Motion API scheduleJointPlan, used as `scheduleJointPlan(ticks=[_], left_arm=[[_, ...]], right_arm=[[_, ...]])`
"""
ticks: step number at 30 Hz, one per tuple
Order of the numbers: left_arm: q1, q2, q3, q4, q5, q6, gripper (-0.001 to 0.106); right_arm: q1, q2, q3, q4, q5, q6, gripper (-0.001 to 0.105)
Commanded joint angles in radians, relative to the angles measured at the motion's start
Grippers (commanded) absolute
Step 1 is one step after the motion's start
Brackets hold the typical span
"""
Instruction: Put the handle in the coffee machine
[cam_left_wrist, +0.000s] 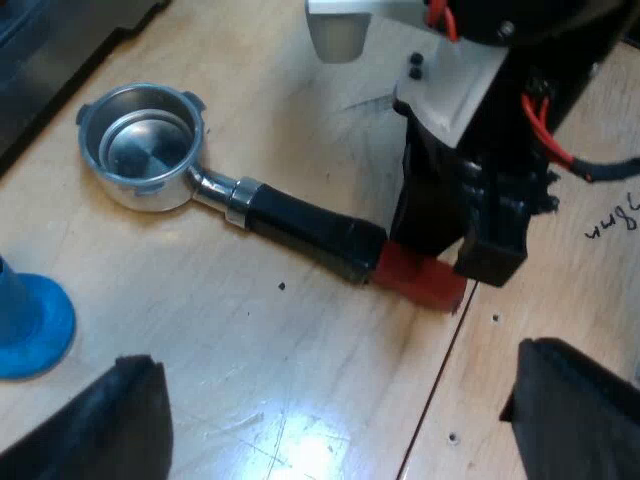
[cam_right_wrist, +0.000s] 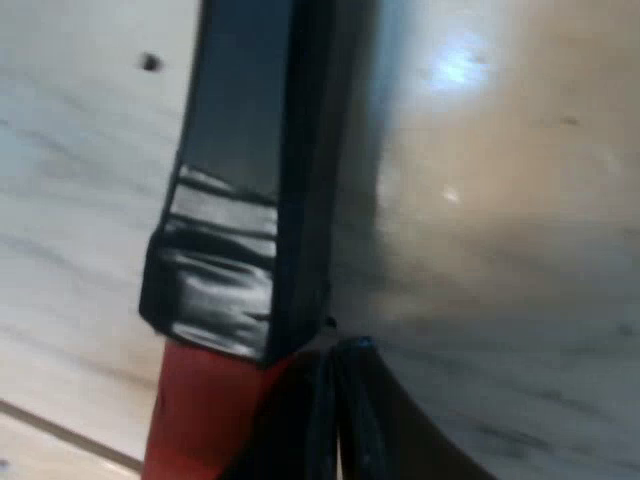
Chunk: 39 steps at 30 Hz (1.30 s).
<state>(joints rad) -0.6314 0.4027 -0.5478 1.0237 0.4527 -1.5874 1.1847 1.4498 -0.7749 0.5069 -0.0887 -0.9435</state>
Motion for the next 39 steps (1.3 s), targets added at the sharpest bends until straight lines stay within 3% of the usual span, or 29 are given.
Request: scheduleJointPlan(ticks=[1,12,23,34,39], left_arm=[[-0.005,-0.002,-0.004,0.009,-0.015,-0.002,0.071],[-0.005,-0.002,-0.022,0.045,-0.051,0.000,0.071],[-0.005,-0.002,-0.084,0.064,-0.060,0.022,0.071],[-0.005,-0.002,-0.090,0.072,-0.060,0.022,0.071],[-0.005,-0.002,-0.107,0.072,-0.060,0.022,0.071]], right_arm=[[0.007,0.029,0.001,-0.048,-0.023,0.032,0.000],[0.008,0.103,0.001,-0.297,-0.073,0.159,0.000],[0.008,0.153,-0.018,-0.456,-0.064,0.230,0.000],[0.008,0.305,-0.213,-0.488,-0.028,0.241,0.000],[0.008,0.328,-0.238,-0.483,-0.020,0.241,0.000]])
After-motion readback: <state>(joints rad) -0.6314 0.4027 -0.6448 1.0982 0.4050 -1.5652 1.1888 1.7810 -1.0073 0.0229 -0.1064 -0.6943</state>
